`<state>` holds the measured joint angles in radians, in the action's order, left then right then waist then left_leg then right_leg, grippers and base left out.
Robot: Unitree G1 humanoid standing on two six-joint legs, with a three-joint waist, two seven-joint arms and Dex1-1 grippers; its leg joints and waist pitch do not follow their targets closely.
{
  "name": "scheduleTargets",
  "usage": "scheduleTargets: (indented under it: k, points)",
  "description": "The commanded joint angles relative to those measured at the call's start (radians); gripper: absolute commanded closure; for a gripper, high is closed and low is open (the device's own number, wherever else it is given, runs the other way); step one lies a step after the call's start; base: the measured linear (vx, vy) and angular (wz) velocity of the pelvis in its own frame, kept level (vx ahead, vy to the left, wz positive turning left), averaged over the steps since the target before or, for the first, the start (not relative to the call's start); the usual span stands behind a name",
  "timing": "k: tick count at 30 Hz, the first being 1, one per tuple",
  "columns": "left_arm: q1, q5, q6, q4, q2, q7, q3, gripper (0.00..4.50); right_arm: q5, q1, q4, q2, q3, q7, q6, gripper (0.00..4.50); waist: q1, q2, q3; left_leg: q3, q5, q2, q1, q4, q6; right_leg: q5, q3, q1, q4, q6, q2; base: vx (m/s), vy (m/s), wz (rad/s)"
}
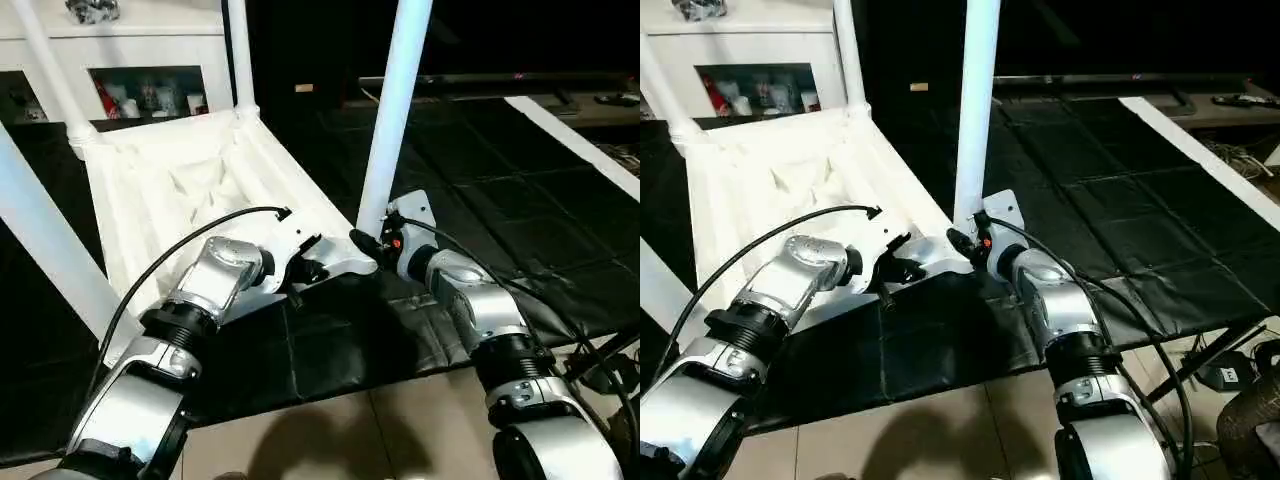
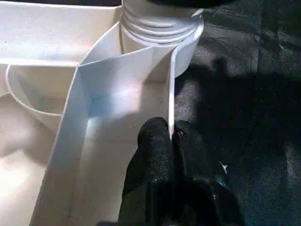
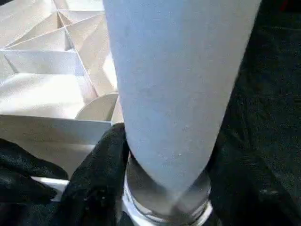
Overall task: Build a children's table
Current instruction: Rotate leg to tighten
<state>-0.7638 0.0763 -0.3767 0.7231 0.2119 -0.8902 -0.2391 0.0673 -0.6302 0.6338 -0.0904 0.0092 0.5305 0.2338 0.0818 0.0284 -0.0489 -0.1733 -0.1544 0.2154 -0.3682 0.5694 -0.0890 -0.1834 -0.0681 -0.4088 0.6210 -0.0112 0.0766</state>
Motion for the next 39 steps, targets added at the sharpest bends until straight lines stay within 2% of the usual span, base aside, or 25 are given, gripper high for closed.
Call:
scheduleTargets:
  k: [1, 6, 14, 16, 18, 19, 22, 24, 25, 26, 30, 32, 37, 38, 39]
  points:
    - [-0.037, -0.028, 0.032, -0.076, -0.050, -0.001, -0.012, 4.50, 0.024, 0.002, -0.021, 0.090, 0.107, 0.103, -0.013, 1.65, 0.008, -0.001, 0.069, -0.002, -0.178, 0.006, 0.006, -0.054, 0.027, -0.098, 0.041, 0.062, -0.072, -0.215, 0.056, 0.000, 0.000, 0.00]
    - [-0.013, -0.029, 0.083, -0.092, -0.013, -0.042, -0.014, 4.50, 0.032, 0.020, -0.036, 0.055, 0.082, 0.133, -0.064, 1.24, 0.008, -0.002, 0.068, -0.003, -0.188, 0.008, 0.007, -0.055, 0.028, -0.109, 0.042, 0.063, -0.074, -0.214, 0.058, 0.000, 0.000, 0.00]
    - [0.012, -0.042, 0.177, -0.090, 0.070, -0.191, -0.028, 4.50, 0.080, 0.048, -0.072, -0.038, 0.044, 0.269, -0.112, 0.61, 0.014, -0.003, 0.071, -0.003, -0.163, 0.012, 0.010, -0.054, 0.044, -0.036, 0.042, 0.063, -0.064, -0.236, 0.057, 0.000, 0.000, 0.00]
    - [0.021, -0.049, 0.222, -0.087, 0.100, -0.271, -0.045, 4.50, 0.094, 0.065, -0.083, -0.083, 0.044, 0.360, -0.136, 0.44, 0.021, -0.004, 0.070, -0.005, -0.169, 0.013, 0.009, -0.053, 0.053, -0.034, 0.042, 0.064, -0.066, -0.239, 0.059, 0.000, 0.000, 0.00]
    - [0.028, -0.050, 0.278, -0.087, 0.122, -0.328, -0.059, 4.50, 0.108, 0.075, -0.090, -0.110, 0.038, 0.410, -0.113, 0.30, 0.027, -0.005, 0.070, -0.005, -0.169, 0.014, 0.011, -0.053, 0.056, -0.030, 0.043, 0.063, -0.065, -0.237, 0.058, 0.000, 0.000, 0.00]
    - [0.029, -0.051, 0.282, -0.086, 0.129, -0.350, -0.064, 4.50, 0.110, 0.075, -0.088, -0.124, 0.038, 0.428, -0.099, 0.07, 0.036, -0.011, 0.070, -0.007, -0.176, 0.018, 0.016, -0.052, 0.052, -0.028, 0.042, 0.057, -0.065, -0.244, 0.056, 0.000, 0.000, 0.00]
    - [0.033, -0.036, 0.336, -0.062, 0.173, -0.446, -0.095, 4.50, 0.136, 0.079, -0.090, -0.189, 0.038, 0.545, -0.081, 0.00, 0.052, -0.009, 0.069, -0.008, -0.199, 0.020, 0.016, -0.054, 0.037, -0.064, 0.041, 0.059, -0.065, -0.242, 0.057, 0.000, 0.000, 0.00]
    - [0.038, -0.038, 0.369, -0.055, 0.192, -0.506, -0.104, 4.50, 0.150, 0.079, -0.095, -0.228, 0.044, 0.613, -0.074, 0.00, 0.062, -0.010, 0.067, -0.009, -0.218, 0.022, 0.021, -0.053, 0.029, -0.087, 0.042, 0.054, -0.068, -0.236, 0.059, 0.000, 0.000, 0.00]
    - [0.039, -0.041, 0.369, -0.056, 0.193, -0.513, -0.104, 4.50, 0.152, 0.078, -0.095, -0.234, 0.045, 0.622, -0.072, 0.00, 0.063, -0.009, 0.068, -0.009, -0.220, 0.020, 0.020, -0.053, 0.029, -0.089, 0.042, 0.056, -0.067, -0.236, 0.058, 0.000, 0.000, 0.00]
    - [0.040, -0.048, 0.370, -0.058, 0.195, -0.534, -0.105, 4.50, 0.156, 0.076, -0.096, -0.247, 0.048, 0.647, -0.068, 0.00, 0.066, -0.015, 0.068, -0.008, -0.223, 0.020, 0.017, -0.053, 0.023, -0.088, 0.042, 0.057, -0.067, -0.235, 0.059, 0.000, 0.000, 0.00]
    - [0.043, -0.059, 0.386, -0.066, 0.207, -0.598, -0.120, 4.50, 0.166, 0.070, -0.103, -0.285, 0.066, 0.726, -0.054, 0.00, 0.070, -0.010, 0.069, -0.006, -0.223, 0.020, 0.016, -0.053, 0.019, -0.100, 0.040, 0.058, -0.066, -0.235, 0.062, 0.000, 0.000, 0.00]
    - [0.044, -0.051, 0.404, -0.073, 0.222, -0.647, -0.145, 4.50, 0.170, 0.068, -0.114, -0.314, 0.094, 0.810, -0.045, 0.00, 0.074, -0.006, 0.070, -0.007, -0.218, 0.020, 0.016, -0.051, 0.029, -0.098, 0.040, 0.058, -0.066, -0.236, 0.060, 0.000, 0.000, 0.00]
    - [0.043, -0.039, 0.440, -0.064, 0.229, -0.672, -0.163, 4.50, 0.183, 0.059, -0.116, -0.325, 0.126, 0.900, -0.038, 0.00, 0.078, -0.004, 0.070, -0.006, -0.219, 0.020, 0.014, -0.051, 0.031, -0.116, 0.040, 0.057, -0.066, -0.234, 0.062, 0.000, 0.000, 0.00]
    - [0.044, -0.039, 0.441, -0.065, 0.229, -0.674, -0.163, 4.50, 0.184, 0.058, -0.117, -0.325, 0.132, 0.910, -0.034, 0.28, 0.078, -0.005, 0.070, -0.006, -0.216, 0.021, 0.014, -0.051, 0.030, -0.117, 0.040, 0.057, -0.066, -0.235, 0.062, 0.000, 0.000, 0.00]
    - [0.045, -0.039, 0.443, -0.067, 0.227, -0.677, -0.163, 4.50, 0.182, 0.057, -0.117, -0.325, 0.142, 0.920, -0.024, 0.34, 0.077, -0.001, 0.070, -0.006, -0.213, 0.021, 0.013, -0.051, 0.030, -0.115, 0.040, 0.058, -0.065, -0.234, 0.062, 0.000, 0.000, 0.00]
